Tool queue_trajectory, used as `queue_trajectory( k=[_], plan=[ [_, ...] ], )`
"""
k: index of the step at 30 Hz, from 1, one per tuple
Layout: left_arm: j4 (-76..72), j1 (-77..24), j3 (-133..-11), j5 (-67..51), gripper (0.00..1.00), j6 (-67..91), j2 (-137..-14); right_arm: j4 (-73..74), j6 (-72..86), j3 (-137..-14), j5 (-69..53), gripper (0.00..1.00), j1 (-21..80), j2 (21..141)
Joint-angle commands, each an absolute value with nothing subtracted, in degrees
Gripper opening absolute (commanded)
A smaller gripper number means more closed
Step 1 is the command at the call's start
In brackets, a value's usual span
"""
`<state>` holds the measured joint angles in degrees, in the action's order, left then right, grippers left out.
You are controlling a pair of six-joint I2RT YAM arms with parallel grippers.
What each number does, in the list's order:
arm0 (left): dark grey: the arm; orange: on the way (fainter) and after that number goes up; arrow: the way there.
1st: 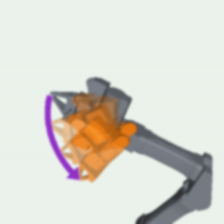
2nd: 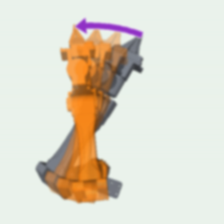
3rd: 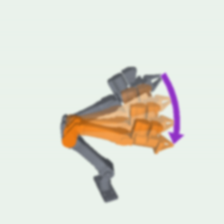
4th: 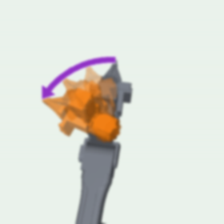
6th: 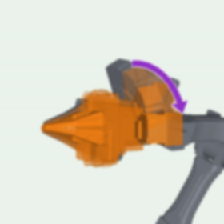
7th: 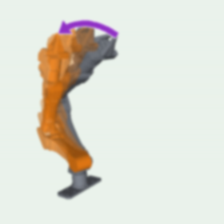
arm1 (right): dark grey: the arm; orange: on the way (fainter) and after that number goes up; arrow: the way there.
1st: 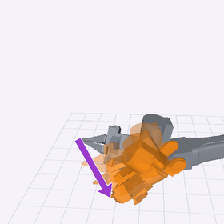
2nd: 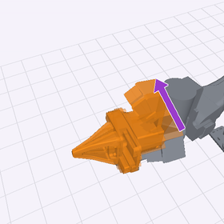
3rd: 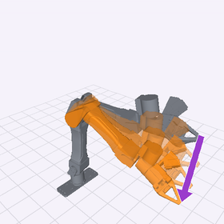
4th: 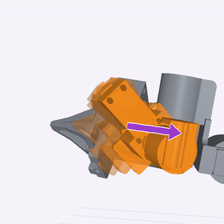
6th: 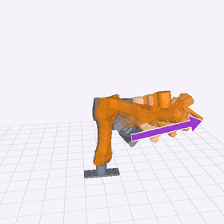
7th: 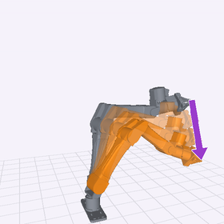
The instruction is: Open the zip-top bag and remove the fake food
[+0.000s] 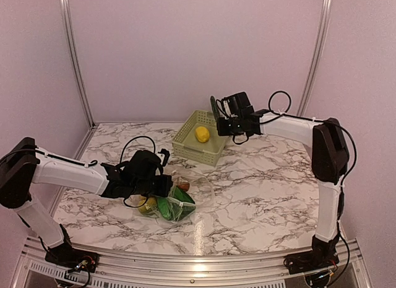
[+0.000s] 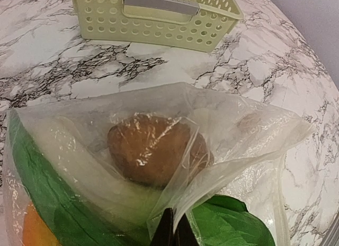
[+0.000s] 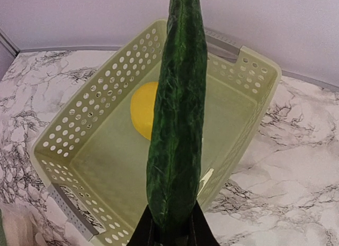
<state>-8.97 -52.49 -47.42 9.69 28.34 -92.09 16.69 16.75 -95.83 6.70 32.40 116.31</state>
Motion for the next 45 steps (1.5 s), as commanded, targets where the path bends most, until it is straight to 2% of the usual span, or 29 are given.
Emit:
queue_trajectory(
  k=[1,10,12,14,17,23,28,34,40,45],
  plan=[
    [-8.3,-51.8,-48.1,10.6,0.0,28.4,-91.9,16.6,18.6,-101.0,6.7,0.0,31.9,120.5],
    [-8.2,-51.4,-48.0,10.4,0.0,28.2,-92.1,16.7,21.4,-104.5,6.3,0.0,31.8,126.1],
    [-8.2,-51.3,-48.1,10.4,0.0,28.1,-92.2,16.4,21.7,-104.3,6.3,0.04,31.6,126.4],
    [-8.2,-51.2,-48.1,10.4,0.0,28.1,-92.3,16.3,21.7,-104.3,6.0,0.17,31.6,126.7],
    [-8.3,-51.0,-48.2,10.1,0.0,28.0,-92.4,16.2,21.0,-104.5,4.5,0.26,31.5,126.8],
    [-8.5,-50.9,-48.5,9.4,0.0,28.0,-92.7,13.1,18.4,-101.8,-1.4,0.58,31.5,122.8],
    [-8.4,-50.9,-48.5,9.3,0.0,27.6,-92.1,6.7,14.2,-91.3,-7.0,0.72,31.6,113.5],
    [-8.3,-50.9,-48.8,8.6,0.0,27.6,-91.6,0.8,12.0,-76.4,-14.6,0.7,33.2,99.6],
    [-8.7,-51.0,-48.8,7.7,0.0,28.1,-91.3,-3.3,13.0,-62.9,-17.9,0.59,39.8,89.0],
    [-11.1,-51.0,-47.1,5.4,0.0,27.7,-89.0,-5.7,14.2,-55.2,-17.9,0.48,45.5,87.1]
  ],
)
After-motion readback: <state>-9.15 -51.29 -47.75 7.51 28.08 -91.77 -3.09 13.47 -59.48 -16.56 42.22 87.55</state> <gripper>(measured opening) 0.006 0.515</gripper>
